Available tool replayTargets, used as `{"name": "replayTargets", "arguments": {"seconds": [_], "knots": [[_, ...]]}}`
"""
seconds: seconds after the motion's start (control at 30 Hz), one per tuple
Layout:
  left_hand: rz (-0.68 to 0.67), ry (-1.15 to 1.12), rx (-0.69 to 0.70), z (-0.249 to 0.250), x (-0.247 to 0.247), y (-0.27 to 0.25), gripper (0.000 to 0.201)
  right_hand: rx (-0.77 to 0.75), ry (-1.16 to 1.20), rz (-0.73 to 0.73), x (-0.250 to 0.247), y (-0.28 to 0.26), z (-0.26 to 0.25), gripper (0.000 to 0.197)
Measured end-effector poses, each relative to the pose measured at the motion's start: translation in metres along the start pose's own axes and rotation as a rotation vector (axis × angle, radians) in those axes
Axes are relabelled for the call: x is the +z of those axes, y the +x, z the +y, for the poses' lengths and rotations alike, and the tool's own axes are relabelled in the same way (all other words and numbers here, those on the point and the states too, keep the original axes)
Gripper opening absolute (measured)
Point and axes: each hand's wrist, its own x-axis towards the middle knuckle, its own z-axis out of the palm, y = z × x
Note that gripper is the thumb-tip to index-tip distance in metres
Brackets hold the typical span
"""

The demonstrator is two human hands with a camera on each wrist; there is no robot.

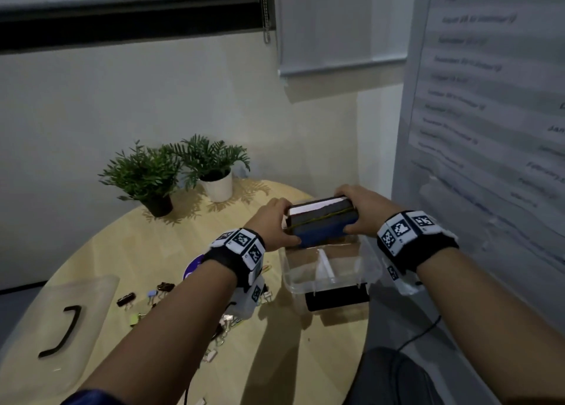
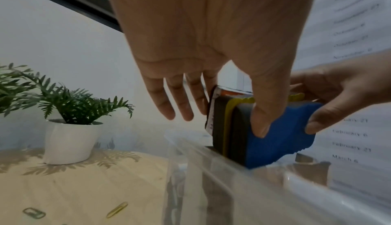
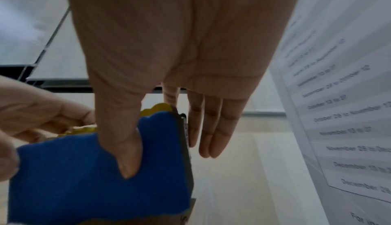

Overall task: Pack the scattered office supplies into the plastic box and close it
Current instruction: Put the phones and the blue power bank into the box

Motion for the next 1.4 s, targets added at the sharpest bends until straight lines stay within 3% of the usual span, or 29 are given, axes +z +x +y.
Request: {"name": "replayTargets", "arguments": {"seconds": [0.13, 0.43, 0.53, 0.67, 0.8, 0.93, 1.17, 1.4], "knots": [[-0.069, 0.182, -0.003, -0.008, 0.012, 0.004, 0.068, 0.022, -0.15, -0.069, 0.016, 0.008, 0.0, 0.065], [-0.096, 0.375, 0.071, -0.012, 0.02, 0.001, 0.056, 0.118, -0.235, -0.198, 0.035, 0.022, -0.012, 0.054], [-0.054, 0.532, 0.13, -0.014, 0.029, -0.006, 0.051, 0.167, -0.27, -0.27, 0.04, 0.023, -0.018, 0.048], [-0.003, 0.583, 0.242, -0.014, 0.041, -0.011, 0.046, 0.202, -0.254, -0.244, 0.042, 0.02, -0.026, 0.041], [-0.091, 0.578, 0.363, -0.003, 0.046, -0.001, 0.04, 0.157, -0.164, -0.289, 0.047, 0.017, -0.037, 0.037], [-0.151, 0.616, 0.314, 0.002, 0.042, 0.007, 0.044, 0.128, -0.086, -0.317, 0.049, 0.014, -0.048, 0.038], [-0.215, 0.658, 0.298, 0.004, 0.039, 0.012, 0.04, 0.239, -0.052, -0.352, 0.055, 0.022, -0.042, 0.039], [-0.198, 0.68, 0.279, 0.011, 0.038, 0.007, 0.04, 0.303, 0.025, -0.368, 0.063, 0.03, -0.043, 0.04]]}}
